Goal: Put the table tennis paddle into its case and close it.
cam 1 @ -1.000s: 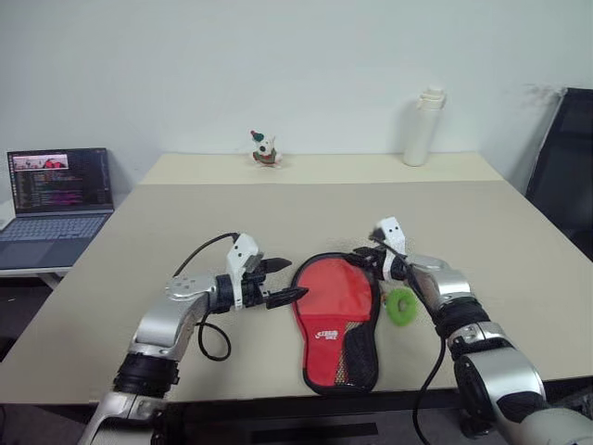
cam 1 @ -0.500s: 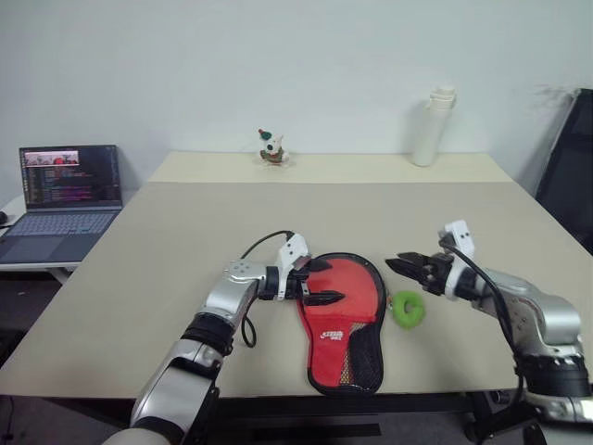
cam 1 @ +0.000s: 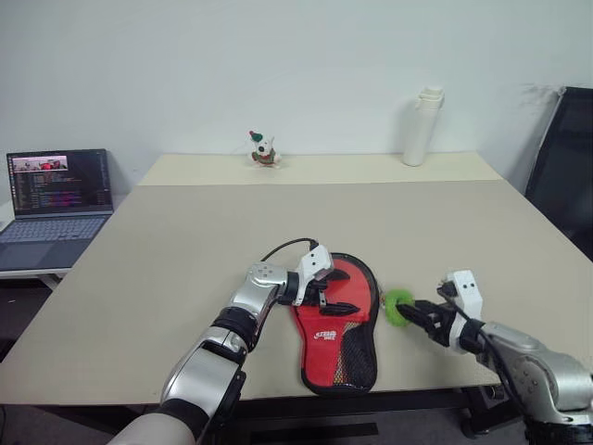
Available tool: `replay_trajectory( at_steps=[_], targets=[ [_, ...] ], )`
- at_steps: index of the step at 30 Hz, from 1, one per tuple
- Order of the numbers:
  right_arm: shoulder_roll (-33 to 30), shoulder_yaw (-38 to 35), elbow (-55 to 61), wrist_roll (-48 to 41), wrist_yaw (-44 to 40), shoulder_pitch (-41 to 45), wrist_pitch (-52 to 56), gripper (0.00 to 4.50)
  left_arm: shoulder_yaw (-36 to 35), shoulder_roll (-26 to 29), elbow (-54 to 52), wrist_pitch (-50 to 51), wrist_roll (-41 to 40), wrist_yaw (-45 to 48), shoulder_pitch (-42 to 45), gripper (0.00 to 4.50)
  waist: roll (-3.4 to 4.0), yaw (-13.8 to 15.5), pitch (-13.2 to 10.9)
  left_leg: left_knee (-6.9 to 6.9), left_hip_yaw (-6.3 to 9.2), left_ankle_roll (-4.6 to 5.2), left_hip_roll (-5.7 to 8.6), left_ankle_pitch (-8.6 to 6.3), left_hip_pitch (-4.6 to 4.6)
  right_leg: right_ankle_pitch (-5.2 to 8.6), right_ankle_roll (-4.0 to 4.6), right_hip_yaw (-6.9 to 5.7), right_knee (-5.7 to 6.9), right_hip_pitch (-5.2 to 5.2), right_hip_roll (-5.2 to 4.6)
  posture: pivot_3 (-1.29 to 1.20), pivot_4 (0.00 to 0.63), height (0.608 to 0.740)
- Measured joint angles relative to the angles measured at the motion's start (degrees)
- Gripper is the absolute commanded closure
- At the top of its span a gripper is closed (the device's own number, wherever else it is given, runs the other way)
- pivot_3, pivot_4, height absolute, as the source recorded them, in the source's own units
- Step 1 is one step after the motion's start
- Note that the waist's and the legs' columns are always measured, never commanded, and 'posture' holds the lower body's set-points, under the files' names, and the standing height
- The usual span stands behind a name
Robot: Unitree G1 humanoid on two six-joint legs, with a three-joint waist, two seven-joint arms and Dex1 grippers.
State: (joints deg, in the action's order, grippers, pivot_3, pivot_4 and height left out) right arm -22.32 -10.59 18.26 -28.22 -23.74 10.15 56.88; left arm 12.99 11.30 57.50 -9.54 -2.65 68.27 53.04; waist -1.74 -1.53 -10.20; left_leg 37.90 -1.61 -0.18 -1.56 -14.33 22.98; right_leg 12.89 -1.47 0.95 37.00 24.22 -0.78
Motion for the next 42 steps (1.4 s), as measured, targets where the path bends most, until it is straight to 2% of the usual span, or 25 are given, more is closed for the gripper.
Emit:
replay_trajectory(
  at_steps=[3,10,11,14,20,28,34,39,42],
  targets=[
    [1.5,1.2,-1.6,0.7,1.6,0.7,-1.2,2.10,0.0,0.0,0.1,-0.1,0.1,0.1,0.0,0.00,0.00,0.0,0.0,0.01,0.00,0.00,0.00,0.00,-0.03,0.00,0.00,-0.01,0.01,-0.02,0.00,0.00,0.150,0.740],
    [2.5,2.0,-5.2,2.9,4.1,2.9,-4.3,4.37,0.0,0.0,0.1,-0.7,0.5,0.3,0.0,0.00,0.00,0.0,0.0,0.01,-0.01,0.00,0.01,0.00,-0.03,0.00,0.00,-0.02,-0.01,-0.05,0.01,0.00,0.150,0.740],
    [2.4,2.0,-5.2,2.9,4.1,2.9,-4.5,4.48,0.0,0.0,0.1,-0.8,0.6,0.3,0.0,0.00,0.00,0.0,0.0,0.01,-0.01,0.00,0.01,0.00,-0.03,0.00,0.00,-0.02,-0.01,-0.05,0.01,0.00,0.150,0.740],
    [1.7,2.0,-5.1,2.8,4.0,2.6,-4.5,4.48,0.0,-0.1,0.2,-1.1,1.1,0.3,0.0,0.00,-0.01,0.0,0.0,0.02,-0.01,0.00,0.01,0.00,-0.03,0.00,0.00,-0.03,0.00,-0.07,-0.01,0.00,0.150,0.740],
    [-4.3,-0.7,1.3,-0.9,1.1,-3.0,0.3,4.48,0.2,-0.9,1.3,-2.5,1.6,0.9,0.0,0.00,0.00,0.3,0.1,0.00,0.02,0.00,0.00,0.00,-0.02,0.01,-0.01,-0.08,-0.05,-0.11,-0.04,0.00,0.150,0.740],
    [-12.2,-4.3,17.7,-13.1,-5.7,-16.8,10.4,4.48,0.1,-2.6,3.4,-3.8,2.8,-0.2,0.7,0.00,0.00,1.2,0.4,0.03,0.08,0.00,0.00,-0.01,-0.07,0.04,-0.04,-0.13,-0.06,-0.19,-0.10,0.00,0.150,0.740],
    [-15.1,-4.2,25.5,-18.9,-7.4,-22.1,12.4,4.48,0.1,-3.6,5.0,-4.6,3.5,-1.1,1.3,0.00,-0.06,1.5,0.5,0.06,0.09,0.00,0.06,-0.01,-0.07,0.06,-0.08,-0.15,-0.09,-0.23,-0.22,0.00,0.150,0.740],
    [-20.5,-3.6,32.9,-25.6,-10.9,-29.4,13.0,4.48,0.1,-3.8,5.3,-4.7,3.6,-1.4,1.4,0.00,-0.13,1.6,0.6,0.05,0.13,0.00,0.10,-0.01,-0.06,0.09,-0.14,-0.19,-0.12,-0.26,-0.27,0.00,0.150,0.740],
    [-21.1,-2.6,35.3,-29.6,-11.3,-30.9,12.7,4.48,0.1,-3.8,5.7,-4.7,3.7,-1.5,1.5,0.00,-0.28,1.5,0.7,0.07,0.15,0.00,0.07,-0.01,-0.17,0.09,-0.14,-0.20,-0.11,-0.37,-0.26,0.00,0.150,0.740]
  ],
)
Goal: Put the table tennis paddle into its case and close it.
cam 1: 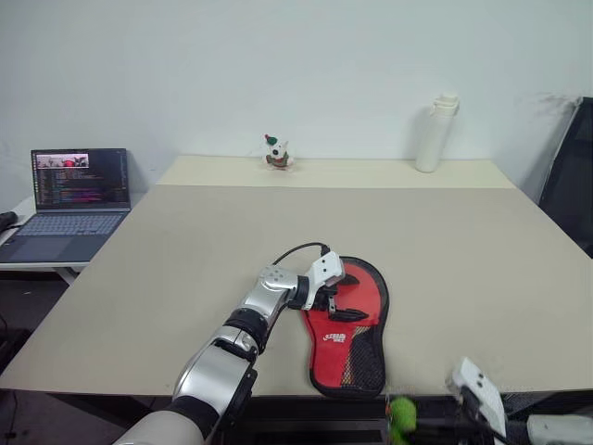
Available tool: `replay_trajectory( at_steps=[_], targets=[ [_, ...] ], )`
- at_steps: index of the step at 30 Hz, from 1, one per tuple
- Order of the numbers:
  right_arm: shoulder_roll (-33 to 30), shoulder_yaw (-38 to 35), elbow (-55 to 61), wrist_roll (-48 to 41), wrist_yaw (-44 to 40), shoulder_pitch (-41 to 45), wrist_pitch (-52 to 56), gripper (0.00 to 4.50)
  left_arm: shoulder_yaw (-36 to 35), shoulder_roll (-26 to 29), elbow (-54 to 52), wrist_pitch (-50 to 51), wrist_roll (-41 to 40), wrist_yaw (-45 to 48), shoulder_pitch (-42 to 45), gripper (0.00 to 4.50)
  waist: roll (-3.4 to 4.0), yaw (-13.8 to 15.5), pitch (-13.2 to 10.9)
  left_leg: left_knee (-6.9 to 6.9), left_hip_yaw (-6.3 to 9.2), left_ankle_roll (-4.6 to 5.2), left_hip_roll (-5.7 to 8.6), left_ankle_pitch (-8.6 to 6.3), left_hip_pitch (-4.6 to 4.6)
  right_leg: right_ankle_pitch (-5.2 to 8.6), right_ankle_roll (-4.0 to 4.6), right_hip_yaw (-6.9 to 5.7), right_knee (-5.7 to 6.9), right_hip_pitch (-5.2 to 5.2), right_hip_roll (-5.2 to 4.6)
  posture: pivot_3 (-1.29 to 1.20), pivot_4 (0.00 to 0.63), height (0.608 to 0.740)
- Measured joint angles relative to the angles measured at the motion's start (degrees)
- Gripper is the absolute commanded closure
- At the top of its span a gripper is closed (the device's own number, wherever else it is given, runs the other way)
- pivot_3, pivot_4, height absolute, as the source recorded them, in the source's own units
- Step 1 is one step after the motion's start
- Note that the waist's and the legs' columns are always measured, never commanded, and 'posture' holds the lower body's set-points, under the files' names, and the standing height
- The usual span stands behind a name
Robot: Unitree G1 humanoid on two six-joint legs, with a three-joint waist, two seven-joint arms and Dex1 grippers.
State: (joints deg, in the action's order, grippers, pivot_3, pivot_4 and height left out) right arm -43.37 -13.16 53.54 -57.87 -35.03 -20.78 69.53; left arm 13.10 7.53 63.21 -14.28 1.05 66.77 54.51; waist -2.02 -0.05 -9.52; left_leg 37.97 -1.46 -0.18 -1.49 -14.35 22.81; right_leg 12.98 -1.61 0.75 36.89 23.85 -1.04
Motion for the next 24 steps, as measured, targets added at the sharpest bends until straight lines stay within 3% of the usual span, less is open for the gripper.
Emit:
replay_trajectory(
  at_steps=[9,12,17,21,24],
  targets=[
    [-0.6,5.6,-1.4,-5.0,5.3,7.0,-0.3,4.48,-0.1,-0.3,0.4,0.1,0.2,-1.3,0.1,0.00,-0.08,0.0,0.0,0.00,0.17,-0.01,0.01,0.00,-0.14,0.08,0.13,-0.07,-0.07,-0.20,-0.04,0.00,0.150,0.740],
    [-0.9,6.1,-3.5,-5.3,6.2,8.2,-0.4,3.80,-0.3,-0.4,0.4,0.2,0.2,-1.4,0.1,0.00,-0.08,0.0,0.0,0.01,0.16,-0.01,0.02,0.00,-0.13,0.03,0.04,-0.07,-0.07,-0.20,-0.06,0.00,0.150,0.740],
    [-3.3,6.1,-5.2,-5.4,4.9,8.6,-1.6,2.10,-1.2,-0.5,0.4,0.5,0.2,-1.7,0.1,0.00,-0.09,0.0,0.0,0.01,0.22,0.00,0.02,0.00,-0.13,0.02,0.03,-0.09,-0.07,-0.19,-0.06,0.00,0.150,0.740],
    [-4.5,4.9,-8.0,-5.0,3.4,12.2,-4.2,2.10,-1.8,-0.4,-1.1,1.1,-0.1,-1.9,-0.5,0.00,-0.12,0.0,-0.1,0.01,0.22,-0.01,0.02,0.00,-0.11,0.01,0.02,-0.07,-0.06,-0.17,-0.05,0.00,0.150,0.740],
    [-5.0,3.1,-13.9,0.1,1.9,18.1,-9.9,2.10,-3.0,2.4,-7.6,2.6,-1.6,-0.3,-2.9,0.00,-0.22,-0.5,-0.3,-0.01,0.17,0.00,-0.02,0.00,0.00,-0.01,-0.01,0.04,-0.01,0.04,-0.01,0.00,0.150,0.740]
  ],
)
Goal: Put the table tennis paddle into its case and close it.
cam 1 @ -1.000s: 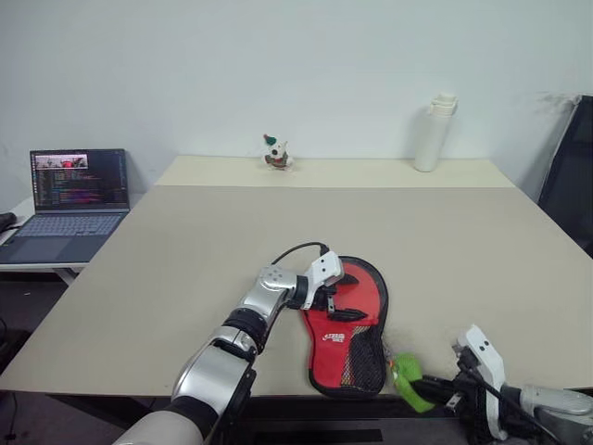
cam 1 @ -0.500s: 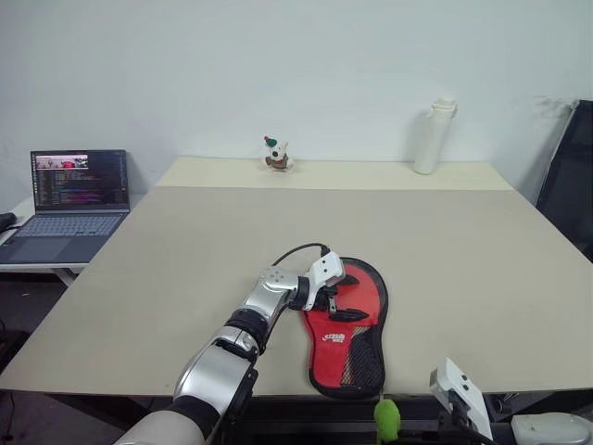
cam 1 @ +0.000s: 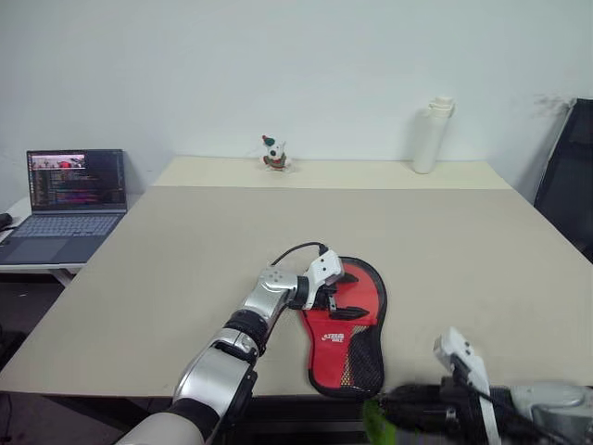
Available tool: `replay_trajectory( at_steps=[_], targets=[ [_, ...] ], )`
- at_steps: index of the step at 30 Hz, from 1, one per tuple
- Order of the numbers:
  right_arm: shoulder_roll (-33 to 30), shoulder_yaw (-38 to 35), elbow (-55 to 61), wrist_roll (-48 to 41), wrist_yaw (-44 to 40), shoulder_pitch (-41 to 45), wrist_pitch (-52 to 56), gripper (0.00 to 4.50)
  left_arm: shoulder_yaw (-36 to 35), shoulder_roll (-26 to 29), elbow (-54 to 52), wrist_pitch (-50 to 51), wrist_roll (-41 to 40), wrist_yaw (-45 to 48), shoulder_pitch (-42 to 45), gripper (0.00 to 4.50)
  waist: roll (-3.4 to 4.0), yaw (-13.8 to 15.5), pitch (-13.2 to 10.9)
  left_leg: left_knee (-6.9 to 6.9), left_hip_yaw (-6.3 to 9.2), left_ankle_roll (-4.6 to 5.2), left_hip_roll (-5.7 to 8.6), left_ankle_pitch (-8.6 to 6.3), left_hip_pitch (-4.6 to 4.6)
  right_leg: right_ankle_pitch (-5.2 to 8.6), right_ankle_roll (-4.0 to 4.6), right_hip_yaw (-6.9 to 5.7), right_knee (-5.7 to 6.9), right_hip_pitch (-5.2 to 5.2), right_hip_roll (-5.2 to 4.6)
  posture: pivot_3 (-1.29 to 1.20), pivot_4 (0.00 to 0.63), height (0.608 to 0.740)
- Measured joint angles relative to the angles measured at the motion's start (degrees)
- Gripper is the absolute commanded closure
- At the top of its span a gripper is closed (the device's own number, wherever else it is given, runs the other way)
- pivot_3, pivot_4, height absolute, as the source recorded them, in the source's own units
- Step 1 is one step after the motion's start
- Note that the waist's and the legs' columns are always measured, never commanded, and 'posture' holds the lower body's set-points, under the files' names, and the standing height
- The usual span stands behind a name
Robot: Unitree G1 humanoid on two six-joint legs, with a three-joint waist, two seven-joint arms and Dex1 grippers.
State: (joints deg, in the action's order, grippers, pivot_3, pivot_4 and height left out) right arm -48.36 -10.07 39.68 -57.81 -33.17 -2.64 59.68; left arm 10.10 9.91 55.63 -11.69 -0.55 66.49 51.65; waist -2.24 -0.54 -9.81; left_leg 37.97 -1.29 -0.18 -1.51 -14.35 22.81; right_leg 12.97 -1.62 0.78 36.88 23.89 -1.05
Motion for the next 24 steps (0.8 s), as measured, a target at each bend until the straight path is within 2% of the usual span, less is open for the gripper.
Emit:
replay_trajectory(
  at_steps=[2,6,10,14,18,24],
  targets=[
    [0.0,0.0,-4.8,4.6,-1.5,3.5,-4.5,2.10,-1.6,2.5,-6.0,2.0,-1.9,0.7,-1.7,0.00,-0.01,-0.2,0.0,-0.04,-0.03,0.00,-0.03,0.00,0.13,0.00,0.00,0.04,0.05,0.19,0.05,0.00,0.150,0.740],
    [0.0,3.0,-16.1,11.9,-7.2,11.6,-11.9,2.10,-5.6,9.4,-25.1,11.6,-7.2,1.0,-8.5,0.00,0.06,-0.6,-0.1,-0.13,-0.06,0.02,-0.11,-0.01,0.14,0.04,0.08,0.10,0.04,0.27,0.12,0.00,0.150,0.740],
    [0.0,7.5,-28.1,20.5,-14.4,18.6,-21.0,2.10,-9.1,15.1,-43.6,22.5,-12.2,-1.6,-18.9,0.00,0.14,-1.0,-0.2,-0.10,-0.10,0.04,-0.10,-0.03,0.13,0.05,0.07,0.14,0.05,0.26,0.07,0.00,0.150,0.740],
    [-0.1,11.6,-43.6,29.7,-20.9,26.5,-31.4,2.10,-11.2,19.0,-57.2,29.3,-13.5,-6.2,-29.5,0.00,0.19,-1.0,-0.2,-0.04,-0.22,0.04,-0.06,-0.02,0.04,0.04,0.05,0.20,0.07,0.22,0.00,0.00,0.150,0.740],
    [0.3,11.9,-53.6,34.1,-24.4,31.5,-36.6,2.10,-12.9,21.6,-63.0,32.5,-15.1,-8.6,-38.2,0.00,0.23,-0.8,-0.3,-0.04,-0.20,0.04,-0.09,-0.02,0.05,0.04,0.09,0.13,0.15,0.25,0.01,0.00,0.150,0.740],
    [1.9,11.6,-52.5,34.1,-26.4,31.0,-36.1,2.10,-14.9,20.1,-65.8,34.0,-17.5,-14.2,-38.6,0.00,0.27,0.0,-0.3,-0.04,-0.22,0.04,-0.07,-0.02,0.06,0.03,0.09,0.18,0.13,0.23,-0.02,0.00,0.150,0.740]
  ],
)
